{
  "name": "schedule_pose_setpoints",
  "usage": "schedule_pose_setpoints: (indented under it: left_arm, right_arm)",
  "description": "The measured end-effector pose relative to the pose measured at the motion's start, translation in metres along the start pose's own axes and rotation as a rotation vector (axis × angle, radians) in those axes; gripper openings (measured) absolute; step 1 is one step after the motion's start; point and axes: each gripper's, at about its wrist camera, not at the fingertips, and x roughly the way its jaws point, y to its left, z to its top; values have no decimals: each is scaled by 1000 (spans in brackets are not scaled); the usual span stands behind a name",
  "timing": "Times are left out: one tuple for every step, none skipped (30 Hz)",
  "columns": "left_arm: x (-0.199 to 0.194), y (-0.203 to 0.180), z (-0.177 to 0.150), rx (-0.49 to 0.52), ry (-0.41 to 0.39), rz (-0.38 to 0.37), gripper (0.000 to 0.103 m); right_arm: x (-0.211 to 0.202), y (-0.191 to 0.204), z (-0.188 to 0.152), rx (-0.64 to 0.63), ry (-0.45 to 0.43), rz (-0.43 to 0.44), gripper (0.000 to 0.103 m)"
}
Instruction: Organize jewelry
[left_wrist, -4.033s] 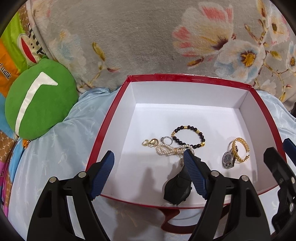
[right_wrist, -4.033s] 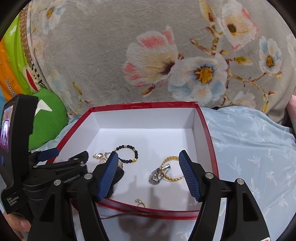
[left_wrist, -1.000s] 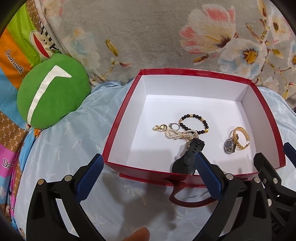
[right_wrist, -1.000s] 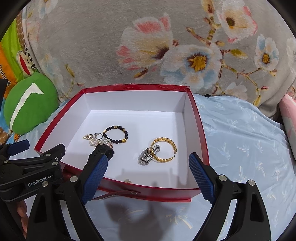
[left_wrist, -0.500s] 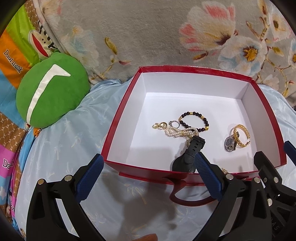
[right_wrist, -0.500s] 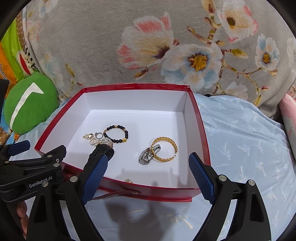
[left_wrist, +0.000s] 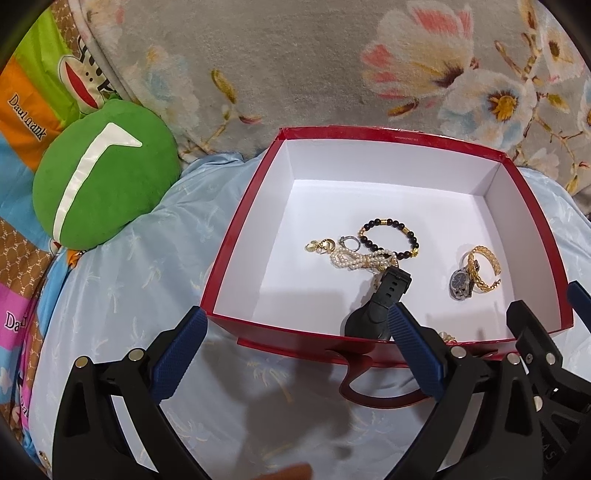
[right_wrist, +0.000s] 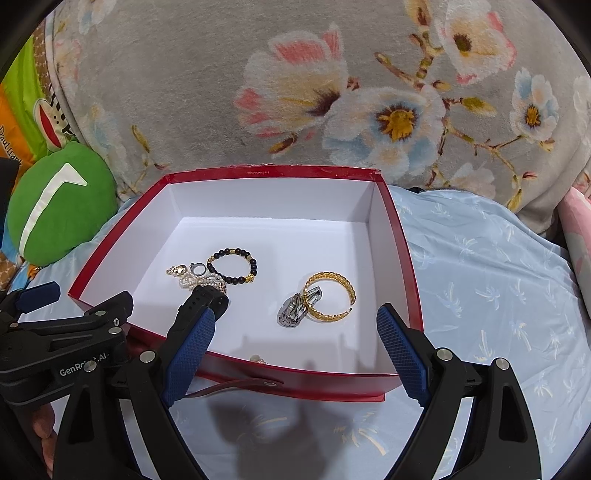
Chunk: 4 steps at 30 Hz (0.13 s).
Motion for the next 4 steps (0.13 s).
schedule_pose_setpoints:
  left_arm:
    - [1,1,0,-1,3,1,96]
    - [1,1,0,-2,5,-3,96]
    - [1,2,0,-3,7,-5,96]
    - [1,2,0,-3,7,-4,96]
  right_arm:
    - [0,0,0,0,0,1,87]
    - [0,0,0,0,1,-1,87]
    - [0,0,0,1,0,-1,87]
    - [0,1,-1,1,1,-1,87]
